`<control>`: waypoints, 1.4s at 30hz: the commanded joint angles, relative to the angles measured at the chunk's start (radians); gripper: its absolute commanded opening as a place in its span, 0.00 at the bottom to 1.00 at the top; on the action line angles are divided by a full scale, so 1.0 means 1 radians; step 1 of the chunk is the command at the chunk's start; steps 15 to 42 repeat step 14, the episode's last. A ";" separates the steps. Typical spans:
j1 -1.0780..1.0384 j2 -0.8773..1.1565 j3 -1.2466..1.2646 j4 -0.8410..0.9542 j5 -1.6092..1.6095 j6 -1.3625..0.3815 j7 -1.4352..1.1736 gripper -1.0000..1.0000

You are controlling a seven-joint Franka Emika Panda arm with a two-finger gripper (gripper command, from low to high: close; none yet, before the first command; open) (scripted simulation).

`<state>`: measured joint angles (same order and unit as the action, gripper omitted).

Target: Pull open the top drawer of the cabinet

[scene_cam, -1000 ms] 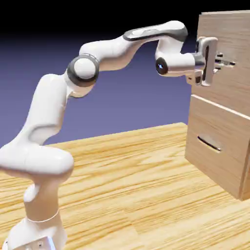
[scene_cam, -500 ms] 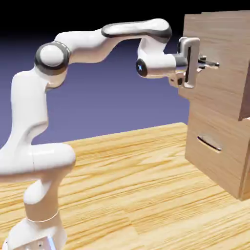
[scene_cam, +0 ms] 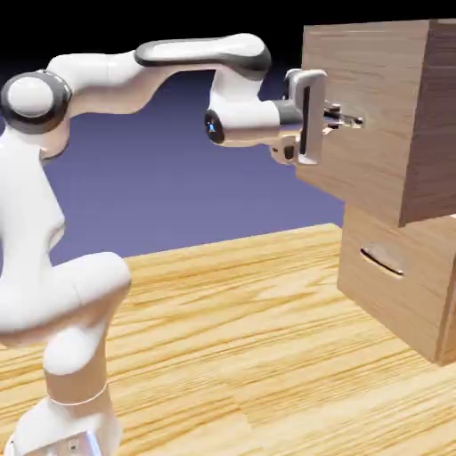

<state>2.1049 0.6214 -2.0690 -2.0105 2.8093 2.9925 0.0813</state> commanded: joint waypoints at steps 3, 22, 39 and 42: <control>0.056 -0.039 -0.045 0.000 0.084 0.016 -0.130 0.00; 0.354 0.084 -0.283 -0.185 0.077 0.049 -0.137 1.00; 0.354 0.084 -0.283 -0.185 0.077 0.049 -0.137 1.00; 0.354 0.084 -0.283 -0.185 0.077 0.049 -0.137 1.00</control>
